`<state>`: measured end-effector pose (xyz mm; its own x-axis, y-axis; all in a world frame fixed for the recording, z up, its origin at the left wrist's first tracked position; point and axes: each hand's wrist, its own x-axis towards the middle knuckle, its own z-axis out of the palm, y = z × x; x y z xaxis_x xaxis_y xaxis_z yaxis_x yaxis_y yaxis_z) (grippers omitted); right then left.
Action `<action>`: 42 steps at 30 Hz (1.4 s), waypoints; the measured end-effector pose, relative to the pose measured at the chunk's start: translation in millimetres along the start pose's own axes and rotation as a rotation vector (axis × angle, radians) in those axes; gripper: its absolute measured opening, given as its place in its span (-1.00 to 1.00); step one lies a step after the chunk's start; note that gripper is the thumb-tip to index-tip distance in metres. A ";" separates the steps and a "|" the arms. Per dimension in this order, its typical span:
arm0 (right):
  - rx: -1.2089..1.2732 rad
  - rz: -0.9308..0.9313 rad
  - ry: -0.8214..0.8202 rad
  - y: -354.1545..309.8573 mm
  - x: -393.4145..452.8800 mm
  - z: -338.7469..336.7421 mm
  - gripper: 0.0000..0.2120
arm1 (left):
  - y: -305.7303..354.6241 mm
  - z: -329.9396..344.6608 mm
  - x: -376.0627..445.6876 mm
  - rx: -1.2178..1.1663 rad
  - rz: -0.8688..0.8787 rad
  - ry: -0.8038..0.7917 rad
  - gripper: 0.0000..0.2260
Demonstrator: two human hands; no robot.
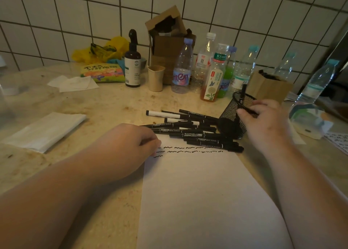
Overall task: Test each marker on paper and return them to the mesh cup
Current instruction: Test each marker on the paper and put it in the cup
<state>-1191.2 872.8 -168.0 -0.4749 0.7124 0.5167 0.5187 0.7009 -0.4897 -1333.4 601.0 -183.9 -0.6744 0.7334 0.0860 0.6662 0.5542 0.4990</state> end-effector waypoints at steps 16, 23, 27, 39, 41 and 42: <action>-0.120 -0.030 0.115 3.6 -4.0 -1.1 -0.73 | -0.7 0.9 0.3 -0.003 0.010 -0.010 -0.82; -0.027 -0.107 0.013 -9.1 -8.7 4.1 -0.74 | -2.6 1.8 1.1 0.003 0.017 0.002 -0.82; -0.007 -0.180 -0.051 -15.7 -12.0 0.6 -0.74 | -3.6 2.5 1.9 0.013 0.017 0.004 -0.83; -0.166 -0.376 -0.589 -39.2 -39.8 -7.2 -0.79 | -4.8 4.0 2.6 0.030 0.017 0.018 -0.83; -0.211 -0.364 -0.608 -39.6 -39.6 -3.5 -0.79 | -4.3 3.7 3.2 0.044 0.027 0.023 -0.82; -0.223 -0.364 -0.616 -40.0 -39.5 -3.7 -0.82 | -3.9 3.4 3.1 0.047 0.028 0.021 -0.81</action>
<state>-1190.6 816.5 -166.2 -0.9222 0.3736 0.1002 0.3533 0.9190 -0.1748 -1337.0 602.4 -188.5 -0.6615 0.7406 0.1179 0.6988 0.5517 0.4553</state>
